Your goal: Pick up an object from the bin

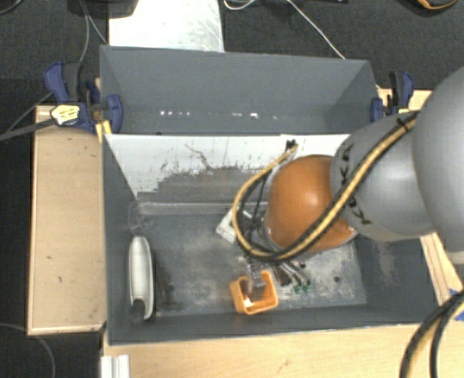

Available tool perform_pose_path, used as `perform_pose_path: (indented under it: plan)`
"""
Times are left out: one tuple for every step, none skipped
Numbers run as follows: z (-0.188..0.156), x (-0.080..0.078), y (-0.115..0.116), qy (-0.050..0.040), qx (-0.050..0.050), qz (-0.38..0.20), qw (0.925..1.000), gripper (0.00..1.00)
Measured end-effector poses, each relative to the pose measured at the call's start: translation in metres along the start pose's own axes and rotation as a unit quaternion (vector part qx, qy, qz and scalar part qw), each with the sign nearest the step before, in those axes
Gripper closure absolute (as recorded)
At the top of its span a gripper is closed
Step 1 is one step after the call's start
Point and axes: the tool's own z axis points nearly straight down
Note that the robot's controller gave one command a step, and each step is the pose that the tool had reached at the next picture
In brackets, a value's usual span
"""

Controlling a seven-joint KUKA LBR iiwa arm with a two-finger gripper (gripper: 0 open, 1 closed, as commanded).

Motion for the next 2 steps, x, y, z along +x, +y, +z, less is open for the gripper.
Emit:
perform_pose_path:
  plan:
    - [-0.070,0.002,-0.001,-0.0039,0.000,0.026,0.9997,1.00]
    - [-0.011,-0.006,-0.009,0.0017,0.000,0.025,0.9997,1.00]
